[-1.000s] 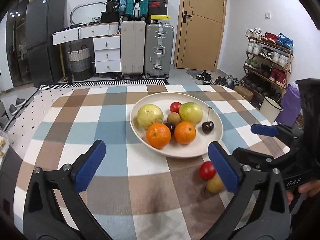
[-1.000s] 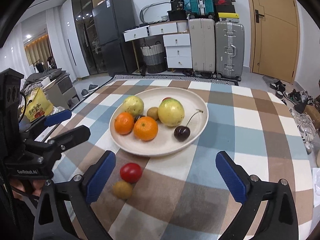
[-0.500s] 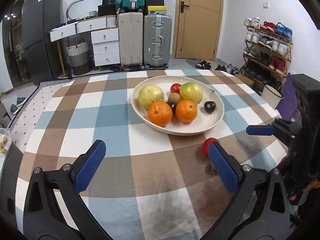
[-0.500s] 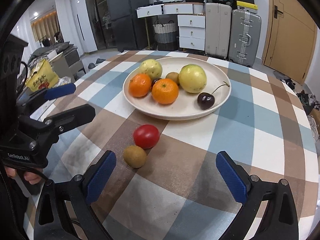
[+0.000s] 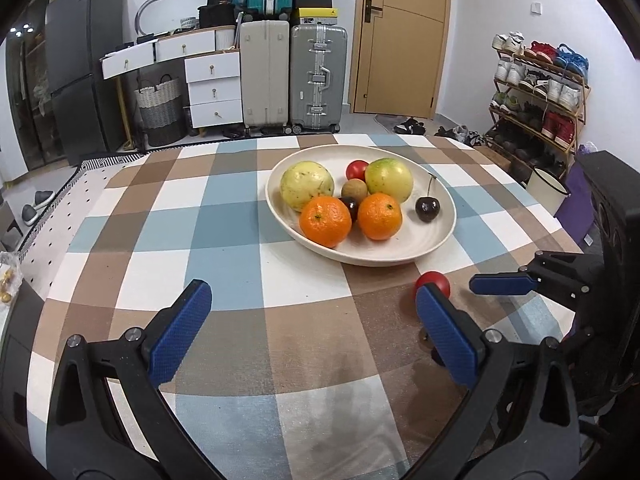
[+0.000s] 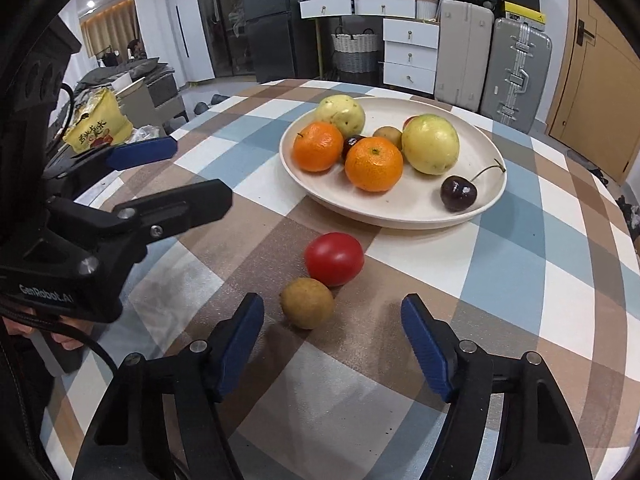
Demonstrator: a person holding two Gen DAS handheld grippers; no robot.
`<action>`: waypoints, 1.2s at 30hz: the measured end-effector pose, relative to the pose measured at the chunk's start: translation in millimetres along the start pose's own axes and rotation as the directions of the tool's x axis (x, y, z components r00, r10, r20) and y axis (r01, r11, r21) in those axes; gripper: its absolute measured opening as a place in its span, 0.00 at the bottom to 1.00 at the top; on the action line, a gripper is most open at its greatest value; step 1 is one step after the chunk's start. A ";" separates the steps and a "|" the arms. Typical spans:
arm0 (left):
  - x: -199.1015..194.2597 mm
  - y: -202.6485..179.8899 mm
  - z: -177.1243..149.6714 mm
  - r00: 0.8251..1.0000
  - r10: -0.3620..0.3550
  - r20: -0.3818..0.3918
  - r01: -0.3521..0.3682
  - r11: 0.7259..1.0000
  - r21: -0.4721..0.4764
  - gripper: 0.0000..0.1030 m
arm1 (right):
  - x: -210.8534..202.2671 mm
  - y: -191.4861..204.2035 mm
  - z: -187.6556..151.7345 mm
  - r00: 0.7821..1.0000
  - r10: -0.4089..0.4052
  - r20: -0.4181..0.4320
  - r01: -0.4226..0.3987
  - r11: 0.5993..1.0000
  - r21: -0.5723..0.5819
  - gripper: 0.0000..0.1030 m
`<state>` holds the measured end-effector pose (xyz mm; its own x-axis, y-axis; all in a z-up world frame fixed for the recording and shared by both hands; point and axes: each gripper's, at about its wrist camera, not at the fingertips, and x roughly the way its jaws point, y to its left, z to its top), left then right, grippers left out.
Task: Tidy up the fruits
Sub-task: 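Move the right tool to the small brown round fruit and close on it, then close the left tool on the red tomato while the right tool holds the brown fruit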
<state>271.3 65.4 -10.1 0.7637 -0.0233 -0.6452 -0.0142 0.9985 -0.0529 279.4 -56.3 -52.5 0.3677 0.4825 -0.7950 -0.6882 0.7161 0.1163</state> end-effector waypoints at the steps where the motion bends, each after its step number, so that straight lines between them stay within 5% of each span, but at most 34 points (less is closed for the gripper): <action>1: 0.5 -1.1 -0.4 1.000 -0.003 -0.004 0.003 1.000 0.002 0.99 | 1.3 1.1 0.0 1.000 0.001 -0.006 -0.001 1.000 -0.006 0.66; 15: 0.5 -2.2 -1.0 1.000 -0.021 -0.014 0.021 1.000 -0.009 0.99 | -1.0 6.6 -1.5 1.000 0.010 0.006 -0.009 0.999 -0.045 0.27; 36: 11.8 -11.1 -0.8 0.998 -0.052 -0.037 0.052 0.999 -0.005 0.99 | -39.5 -20.6 1.0 0.991 0.003 0.132 -0.008 0.999 0.036 0.26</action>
<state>279.9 54.0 -17.7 0.7388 -0.0767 -0.6696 0.0218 0.9957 -0.0900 279.6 -89.6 -22.9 0.4451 0.5469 -0.7091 -0.6684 0.7299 0.1434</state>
